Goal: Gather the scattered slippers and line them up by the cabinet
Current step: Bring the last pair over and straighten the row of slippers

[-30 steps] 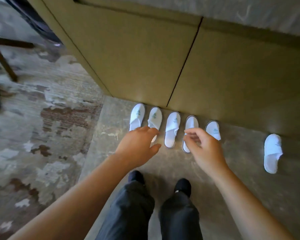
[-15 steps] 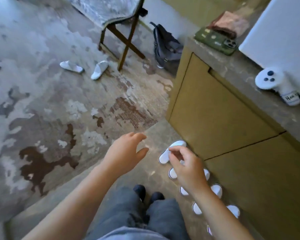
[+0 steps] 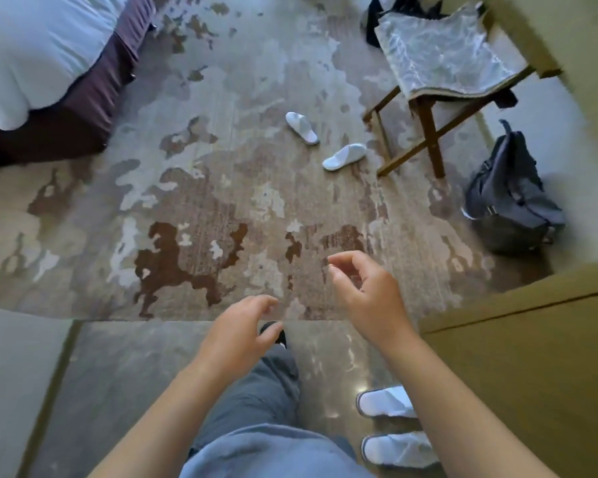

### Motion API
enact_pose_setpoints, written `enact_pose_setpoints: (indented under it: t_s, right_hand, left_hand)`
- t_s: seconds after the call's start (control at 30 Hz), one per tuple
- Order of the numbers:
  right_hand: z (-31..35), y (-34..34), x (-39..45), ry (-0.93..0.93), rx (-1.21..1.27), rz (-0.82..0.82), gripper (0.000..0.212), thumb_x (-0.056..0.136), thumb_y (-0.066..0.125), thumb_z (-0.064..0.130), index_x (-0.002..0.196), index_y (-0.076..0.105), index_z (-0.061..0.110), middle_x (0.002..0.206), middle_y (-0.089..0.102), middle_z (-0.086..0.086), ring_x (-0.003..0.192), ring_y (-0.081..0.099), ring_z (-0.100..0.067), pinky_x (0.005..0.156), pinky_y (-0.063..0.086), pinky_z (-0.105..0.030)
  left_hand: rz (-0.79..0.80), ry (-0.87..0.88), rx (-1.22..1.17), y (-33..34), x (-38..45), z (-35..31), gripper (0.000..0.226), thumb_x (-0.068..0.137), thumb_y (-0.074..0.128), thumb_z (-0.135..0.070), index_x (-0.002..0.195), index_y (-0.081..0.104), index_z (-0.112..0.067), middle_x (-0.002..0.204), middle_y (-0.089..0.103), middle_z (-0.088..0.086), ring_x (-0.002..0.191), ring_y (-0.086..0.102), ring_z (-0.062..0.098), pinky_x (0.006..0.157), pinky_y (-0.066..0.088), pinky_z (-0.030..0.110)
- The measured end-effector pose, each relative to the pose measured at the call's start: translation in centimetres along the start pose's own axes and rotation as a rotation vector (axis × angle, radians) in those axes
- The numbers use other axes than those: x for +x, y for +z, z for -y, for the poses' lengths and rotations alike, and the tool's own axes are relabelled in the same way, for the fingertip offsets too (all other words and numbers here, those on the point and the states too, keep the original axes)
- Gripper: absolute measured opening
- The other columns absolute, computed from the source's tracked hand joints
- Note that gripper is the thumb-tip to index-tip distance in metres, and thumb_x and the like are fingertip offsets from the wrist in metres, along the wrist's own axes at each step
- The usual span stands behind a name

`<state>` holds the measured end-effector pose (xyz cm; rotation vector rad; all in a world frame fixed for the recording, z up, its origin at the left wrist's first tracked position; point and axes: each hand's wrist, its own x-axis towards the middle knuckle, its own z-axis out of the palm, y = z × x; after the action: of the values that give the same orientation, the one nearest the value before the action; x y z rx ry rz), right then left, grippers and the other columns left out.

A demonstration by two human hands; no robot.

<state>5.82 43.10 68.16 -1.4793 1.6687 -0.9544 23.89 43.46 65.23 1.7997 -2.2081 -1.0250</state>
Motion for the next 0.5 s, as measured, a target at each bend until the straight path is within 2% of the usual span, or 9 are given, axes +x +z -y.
enact_pose_setpoints:
  t_s: [0.17, 0.33, 0.5]
  right_hand:
    - [0.2, 0.5, 9.9, 0.056, 0.017, 0.039, 0.01, 0.087, 0.053, 0.019, 0.093, 0.057, 0.025, 0.084, 0.055, 0.02, 0.082, 0.055, 0.003, 0.069, 0.041, -0.01]
    - [-1.1, -0.7, 17.5, 0.117, 0.052, -0.019, 0.016, 0.085, 0.056, 0.013, 0.086, 0.056, 0.029, 0.082, 0.057, 0.021, 0.079, 0.055, 0.004, 0.064, 0.039, 0.003]
    - [-4.5, -3.2, 26.4, 0.227, 0.074, -0.062, 0.022, 0.086, 0.055, 0.014, 0.082, 0.055, 0.036, 0.082, 0.06, 0.018, 0.079, 0.056, 0.003, 0.061, 0.042, -0.001]
  left_hand:
    - [-0.054, 0.081, 0.013, -6.5, 11.7, -1.4, 0.04, 0.086, 0.053, -0.03, 0.124, 0.047, -0.018, 0.122, 0.059, 0.002, 0.11, 0.053, 0.017, 0.088, 0.041, 0.026]
    - [-0.113, 0.153, 0.005, -12.7, 22.3, -3.8, 0.04, 0.087, 0.052, -0.029, 0.124, 0.047, -0.015, 0.121, 0.058, 0.004, 0.107, 0.054, 0.02, 0.084, 0.04, 0.026]
    - [-0.132, 0.173, 0.012, -15.4, 33.4, -6.1, 0.038, 0.087, 0.052, -0.029, 0.123, 0.048, -0.015, 0.122, 0.058, 0.004, 0.11, 0.053, 0.019, 0.089, 0.04, 0.028]
